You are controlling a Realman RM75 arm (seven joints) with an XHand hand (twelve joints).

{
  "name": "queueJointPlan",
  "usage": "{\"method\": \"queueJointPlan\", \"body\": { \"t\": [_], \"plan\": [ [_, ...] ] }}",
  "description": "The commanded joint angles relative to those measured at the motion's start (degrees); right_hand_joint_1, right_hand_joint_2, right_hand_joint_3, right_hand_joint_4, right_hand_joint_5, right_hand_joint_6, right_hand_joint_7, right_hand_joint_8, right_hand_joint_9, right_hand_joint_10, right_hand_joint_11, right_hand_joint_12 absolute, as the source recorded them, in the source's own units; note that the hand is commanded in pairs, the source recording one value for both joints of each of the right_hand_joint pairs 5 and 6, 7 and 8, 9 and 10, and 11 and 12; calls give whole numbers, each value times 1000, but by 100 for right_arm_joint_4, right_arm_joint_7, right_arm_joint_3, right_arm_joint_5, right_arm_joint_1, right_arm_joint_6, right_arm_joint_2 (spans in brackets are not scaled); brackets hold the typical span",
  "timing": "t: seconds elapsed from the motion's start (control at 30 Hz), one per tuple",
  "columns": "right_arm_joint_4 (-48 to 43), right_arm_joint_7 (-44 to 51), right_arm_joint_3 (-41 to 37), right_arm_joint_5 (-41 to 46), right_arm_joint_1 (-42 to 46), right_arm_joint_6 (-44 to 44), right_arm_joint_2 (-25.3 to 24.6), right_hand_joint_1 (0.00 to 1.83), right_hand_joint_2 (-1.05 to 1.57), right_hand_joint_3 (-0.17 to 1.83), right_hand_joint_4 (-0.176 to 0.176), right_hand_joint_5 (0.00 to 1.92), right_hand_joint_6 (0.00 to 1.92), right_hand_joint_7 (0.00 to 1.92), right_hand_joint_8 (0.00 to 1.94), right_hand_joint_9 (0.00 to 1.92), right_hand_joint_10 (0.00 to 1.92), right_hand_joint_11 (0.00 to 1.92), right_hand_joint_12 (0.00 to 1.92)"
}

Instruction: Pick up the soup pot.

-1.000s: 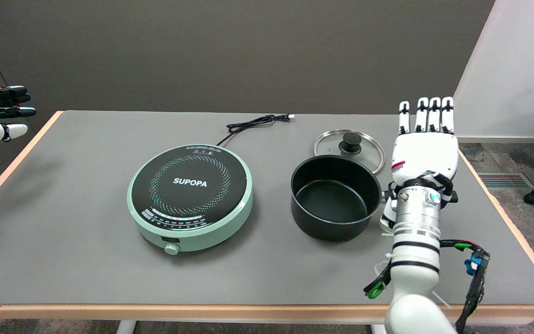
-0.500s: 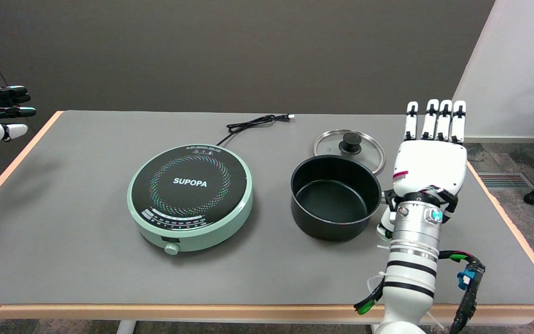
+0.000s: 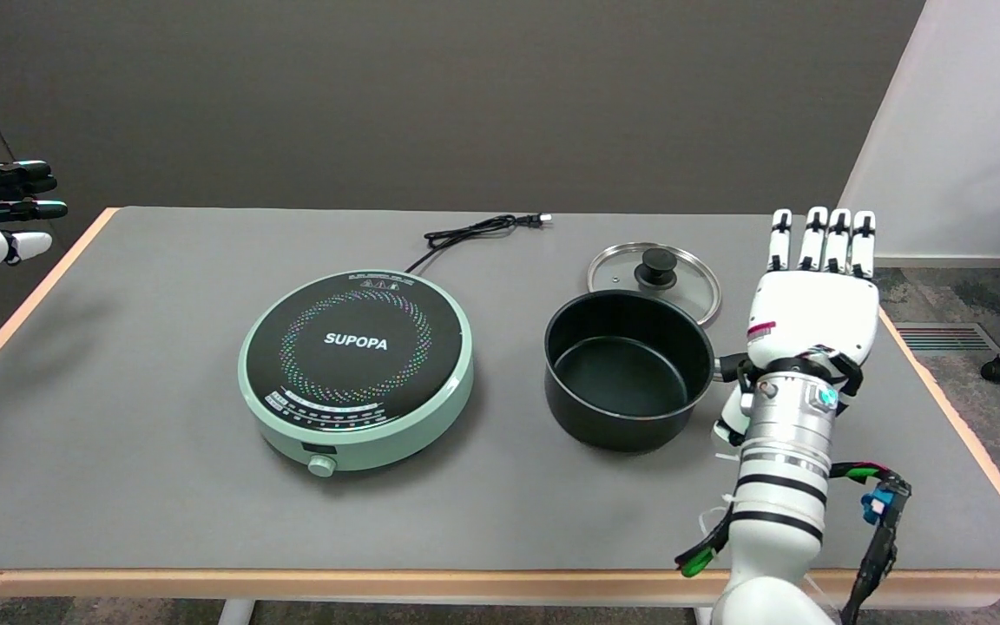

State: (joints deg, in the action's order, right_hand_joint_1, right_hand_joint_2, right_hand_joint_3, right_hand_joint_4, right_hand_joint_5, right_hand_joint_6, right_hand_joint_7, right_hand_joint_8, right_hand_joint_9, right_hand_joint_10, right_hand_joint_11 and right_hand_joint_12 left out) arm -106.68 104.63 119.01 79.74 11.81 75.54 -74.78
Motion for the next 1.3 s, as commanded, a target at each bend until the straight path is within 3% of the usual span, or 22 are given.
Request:
{"method": "queueJointPlan", "body": {
  "t": [0.03, 0.37, 0.67, 1.3],
  "plan": [
    [31, -14, -687, 1348, -197, -1051, 196, 1218, -745, 815, 57, 99, 99, 99, 99, 99, 99, 99, 99],
    [-7, 15, -913, 2209, -141, -1218, 294, 1216, -714, 805, 41, 116, 116, 116, 116, 116, 116, 116, 116],
    [-23, -17, -1113, 2374, 22, -1309, 338, 1217, -705, 794, 45, 133, 133, 133, 133, 133, 133, 133, 133],
    [-39, 15, -1889, 3235, 112, -2647, 491, 1207, -678, 816, 52, 194, 194, 194, 194, 194, 194, 194, 194]
  ]
}}
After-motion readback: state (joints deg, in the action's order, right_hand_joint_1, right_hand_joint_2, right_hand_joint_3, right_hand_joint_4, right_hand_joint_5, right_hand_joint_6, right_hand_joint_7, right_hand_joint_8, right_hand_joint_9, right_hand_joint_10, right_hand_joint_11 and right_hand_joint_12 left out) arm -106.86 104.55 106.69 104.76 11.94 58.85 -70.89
